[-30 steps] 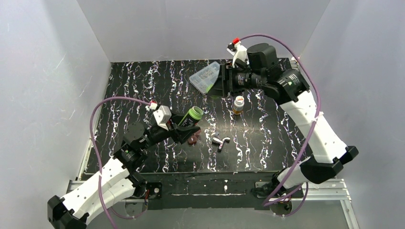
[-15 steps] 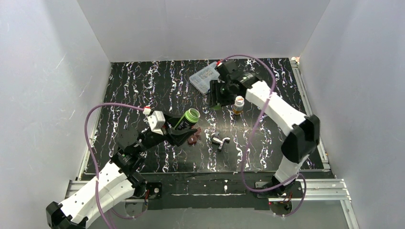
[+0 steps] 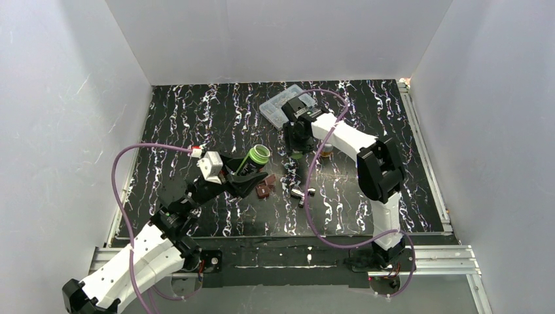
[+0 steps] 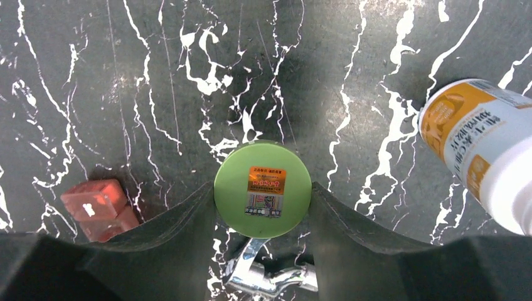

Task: Sort the pills into containers

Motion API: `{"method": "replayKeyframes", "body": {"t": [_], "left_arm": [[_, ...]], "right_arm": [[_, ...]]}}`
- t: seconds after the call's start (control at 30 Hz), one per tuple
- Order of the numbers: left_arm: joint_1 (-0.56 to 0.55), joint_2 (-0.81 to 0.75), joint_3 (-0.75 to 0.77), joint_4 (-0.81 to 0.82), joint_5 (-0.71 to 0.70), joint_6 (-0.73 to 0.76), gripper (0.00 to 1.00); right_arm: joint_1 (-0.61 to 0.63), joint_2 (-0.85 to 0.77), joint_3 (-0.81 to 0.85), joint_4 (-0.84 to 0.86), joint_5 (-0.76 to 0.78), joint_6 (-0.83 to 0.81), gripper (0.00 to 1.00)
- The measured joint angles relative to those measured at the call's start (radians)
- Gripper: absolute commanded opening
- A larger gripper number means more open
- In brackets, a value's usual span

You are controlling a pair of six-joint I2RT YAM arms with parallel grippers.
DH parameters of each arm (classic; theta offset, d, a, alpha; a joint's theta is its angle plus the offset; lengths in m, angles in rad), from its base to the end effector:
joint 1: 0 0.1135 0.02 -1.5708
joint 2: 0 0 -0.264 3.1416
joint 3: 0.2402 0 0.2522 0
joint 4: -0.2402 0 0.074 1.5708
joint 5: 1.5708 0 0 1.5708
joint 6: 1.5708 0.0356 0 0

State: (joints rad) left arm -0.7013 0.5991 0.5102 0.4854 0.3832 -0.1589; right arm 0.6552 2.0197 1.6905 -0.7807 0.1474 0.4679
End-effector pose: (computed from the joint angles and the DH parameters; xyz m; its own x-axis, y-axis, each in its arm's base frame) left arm 0.1060 -0.1070 0.3417 0.1550 -0.3229 -0.9336 0.8977 0.4405 -0.0034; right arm 0.3476 0.2605 0.2311 -0.8823 -0.1154 -0.4563 -0.1714 0.9817 0.0832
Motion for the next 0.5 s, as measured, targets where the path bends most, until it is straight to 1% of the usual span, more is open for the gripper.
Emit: {"method": "replayKeyframes", "body": {"t": [0.1,0.17,0.2,0.27,0.5], "left_arm": [[0.000,-0.013,0.000,0.000,-0.008,0.002,0.00],[0.000,-0.021,-0.001,0.000,-0.012,0.003,0.00],[0.000,-0.023,-0.002,0.000,-0.014,0.003,0.00],[0.000,-0.025,-0.005,0.000,-0.019,0.005,0.00],[0.000,-0.025,-0.014,0.001,-0.033,0.010,0.00]], "right_arm": [[0.000,0.023,0.000,0.018,0.005,0.001,0.81],[0.000,0.035,0.000,0.029,0.004,0.001,0.92],[0.000,0.039,0.000,0.030,0.003,0.002,0.96],[0.000,0.047,0.000,0.031,-0.002,0.002,0.98],[0.000,0.042,0.049,0.017,-0.052,0.008,0.99]]}}
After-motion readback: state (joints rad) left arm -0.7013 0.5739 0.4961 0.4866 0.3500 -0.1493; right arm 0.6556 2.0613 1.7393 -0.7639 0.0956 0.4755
